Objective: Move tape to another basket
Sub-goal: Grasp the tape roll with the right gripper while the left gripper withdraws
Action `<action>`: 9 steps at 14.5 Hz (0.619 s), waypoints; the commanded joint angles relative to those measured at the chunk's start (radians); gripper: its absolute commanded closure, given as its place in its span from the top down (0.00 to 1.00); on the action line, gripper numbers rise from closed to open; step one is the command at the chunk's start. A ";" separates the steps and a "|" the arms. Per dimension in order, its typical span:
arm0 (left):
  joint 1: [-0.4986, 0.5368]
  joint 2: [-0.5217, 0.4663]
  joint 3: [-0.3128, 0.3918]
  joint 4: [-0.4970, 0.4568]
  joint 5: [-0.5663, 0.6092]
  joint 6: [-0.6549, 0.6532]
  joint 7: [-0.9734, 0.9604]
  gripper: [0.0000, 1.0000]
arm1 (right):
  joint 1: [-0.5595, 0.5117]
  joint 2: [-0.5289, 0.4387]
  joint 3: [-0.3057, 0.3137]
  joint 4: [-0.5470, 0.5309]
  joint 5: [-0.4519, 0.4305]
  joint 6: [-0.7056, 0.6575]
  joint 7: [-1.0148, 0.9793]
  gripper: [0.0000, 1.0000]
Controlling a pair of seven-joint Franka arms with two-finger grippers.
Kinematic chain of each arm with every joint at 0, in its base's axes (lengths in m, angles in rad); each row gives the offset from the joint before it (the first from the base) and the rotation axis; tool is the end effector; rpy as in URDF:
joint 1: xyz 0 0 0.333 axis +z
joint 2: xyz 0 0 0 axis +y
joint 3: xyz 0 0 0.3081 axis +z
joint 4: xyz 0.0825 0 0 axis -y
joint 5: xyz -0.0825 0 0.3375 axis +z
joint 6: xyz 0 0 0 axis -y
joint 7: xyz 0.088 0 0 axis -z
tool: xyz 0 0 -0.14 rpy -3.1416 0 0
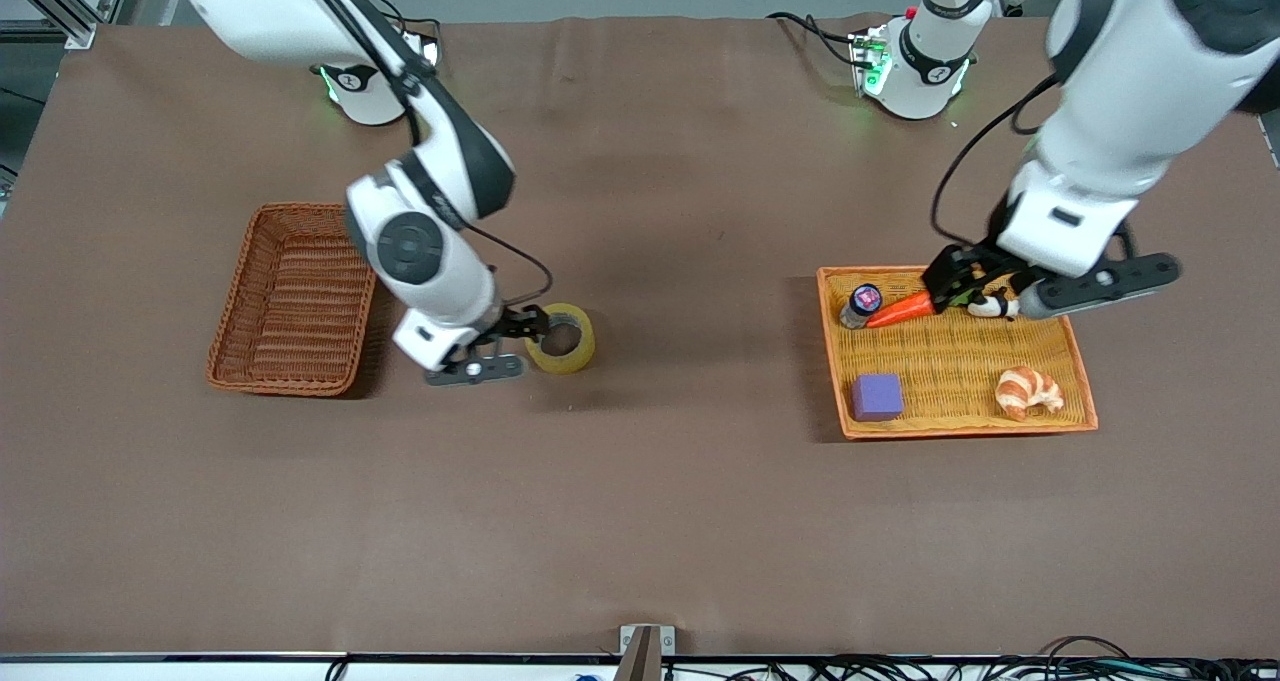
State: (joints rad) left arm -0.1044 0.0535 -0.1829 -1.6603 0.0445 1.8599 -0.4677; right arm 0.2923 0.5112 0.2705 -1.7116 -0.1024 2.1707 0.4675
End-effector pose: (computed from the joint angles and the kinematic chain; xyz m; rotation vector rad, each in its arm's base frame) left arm 0.5313 -0.1496 0.5446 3.0987 0.2669 0.2323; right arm 0.5377 0.3139 0.2873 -3.1083 -0.1925 0.0798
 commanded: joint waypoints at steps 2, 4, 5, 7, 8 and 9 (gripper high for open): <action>0.044 -0.086 0.052 -0.045 -0.083 -0.080 0.223 1.00 | 0.031 0.049 0.001 -0.029 -0.080 0.052 0.046 1.00; 0.061 -0.104 0.074 -0.046 -0.098 -0.116 0.303 1.00 | 0.033 0.049 0.001 -0.103 -0.094 0.142 0.046 1.00; 0.072 -0.104 0.076 -0.042 -0.112 -0.122 0.326 1.00 | 0.033 0.050 0.000 -0.140 -0.094 0.203 0.046 1.00; 0.080 -0.103 0.080 -0.026 -0.110 -0.145 0.343 1.00 | 0.033 0.058 -0.004 -0.167 -0.094 0.247 0.046 1.00; 0.080 -0.100 0.082 -0.007 -0.106 -0.166 0.328 1.00 | 0.034 0.064 -0.004 -0.168 -0.095 0.250 0.048 1.00; 0.078 -0.099 0.082 -0.001 -0.097 -0.180 0.342 1.00 | 0.036 0.076 -0.007 -0.166 -0.099 0.254 0.048 1.00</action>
State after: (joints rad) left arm -0.0253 -0.0320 -0.1021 -1.6751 -0.0476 1.7182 -0.1439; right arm 0.3289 0.5876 0.2654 -1.8587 -0.1748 2.4041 0.4950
